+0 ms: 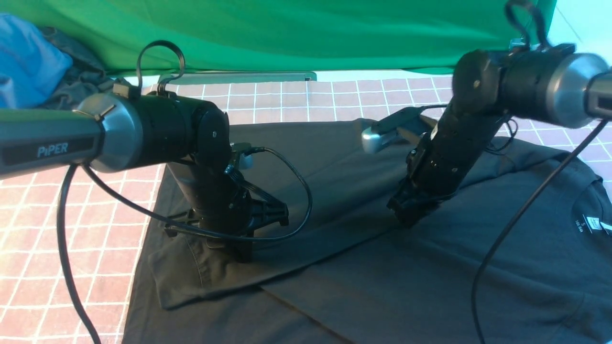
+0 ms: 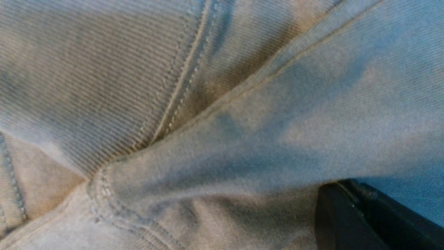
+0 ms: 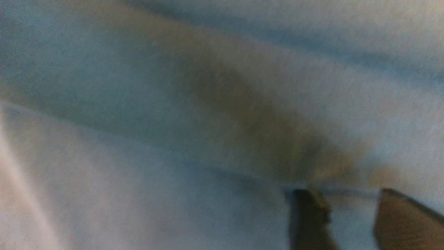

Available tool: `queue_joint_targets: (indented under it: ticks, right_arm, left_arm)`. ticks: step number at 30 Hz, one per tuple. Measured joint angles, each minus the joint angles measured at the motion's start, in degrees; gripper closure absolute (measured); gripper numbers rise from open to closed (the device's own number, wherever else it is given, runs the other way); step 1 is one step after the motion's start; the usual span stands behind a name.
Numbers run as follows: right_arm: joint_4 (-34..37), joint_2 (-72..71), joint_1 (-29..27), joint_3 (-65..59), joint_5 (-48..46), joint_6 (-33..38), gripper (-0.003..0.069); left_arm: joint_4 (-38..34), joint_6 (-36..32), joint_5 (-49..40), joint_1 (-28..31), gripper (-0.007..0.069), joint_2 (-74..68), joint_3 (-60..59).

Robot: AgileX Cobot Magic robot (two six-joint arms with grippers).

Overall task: Fold a long-sleeved shirt over a pink coffee tablecloth.
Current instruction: 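Grasp the near edge of the shirt at its hem and shoulder corners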

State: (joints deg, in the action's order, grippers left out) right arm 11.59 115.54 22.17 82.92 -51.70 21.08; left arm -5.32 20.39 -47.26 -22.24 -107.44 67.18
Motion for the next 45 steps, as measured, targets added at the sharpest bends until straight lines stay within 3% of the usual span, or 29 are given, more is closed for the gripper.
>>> queue_joint_targets:
  ticks: [3,7,10,14,16,33,35,38,39,40,41,43,45]
  right_arm:
    - [-0.6,1.0,0.2,0.0,2.4,-0.2,0.0241]
    - [-1.0,2.3,0.4,0.0,4.6,-0.3,0.0237]
    - [-1.2,2.5,0.4,0.1,6.1,-0.3,0.0333]
    - [-1.7,2.7,0.4,0.1,6.9,-0.2,0.0585]
    - [-1.7,2.7,0.4,0.1,6.8,0.1,0.0613]
    - [-4.8,-1.5,0.5,0.0,-4.0,-2.5,0.0623]
    - [-5.1,-1.5,0.5,0.0,-3.9,-3.3,0.0606]
    - [-5.3,-1.5,0.5,0.0,-2.6,-4.2,0.0512]
    - [-5.3,-1.4,0.5,0.0,-1.9,-4.6,0.0468]
    - [-5.3,-1.1,0.5,0.0,-0.5,-5.2,0.0367]
    - [-5.3,-1.0,0.5,0.0,-0.3,-5.4,0.0355]
    - [-5.4,-0.2,0.5,0.0,1.8,-6.5,0.023]
    - [-5.5,0.5,0.5,0.0,2.7,-7.1,0.0195]
  left_arm:
    - [0.0,0.0,-0.1,0.0,0.0611,0.0,0.0]
    - [0.0,0.0,0.1,0.0,0.0611,0.0,0.0]
    - [0.0,0.0,0.2,0.0,0.0611,0.0,0.0]
    - [0.0,0.0,0.2,0.0,0.0611,0.0,0.0]
    - [0.0,0.0,0.2,0.0,0.0611,0.0,0.0]
    - [0.1,-1.0,0.3,0.0,0.0611,0.0,0.0]
    - [0.1,-1.1,0.3,0.0,0.0611,0.0,0.0]
    - [0.1,-1.1,0.6,0.0,0.0611,0.0,0.0]
    - [0.1,-1.1,0.6,0.0,0.0611,0.0,0.0]
    - [0.1,-1.2,0.6,0.0,0.0611,0.0,0.0]
    - [0.1,-1.2,0.6,0.0,0.0611,0.0,0.0]
    - [0.1,-1.3,0.7,0.0,0.0611,0.0,0.0]
    - [0.1,-1.4,0.8,0.0,0.0611,0.0,0.0]
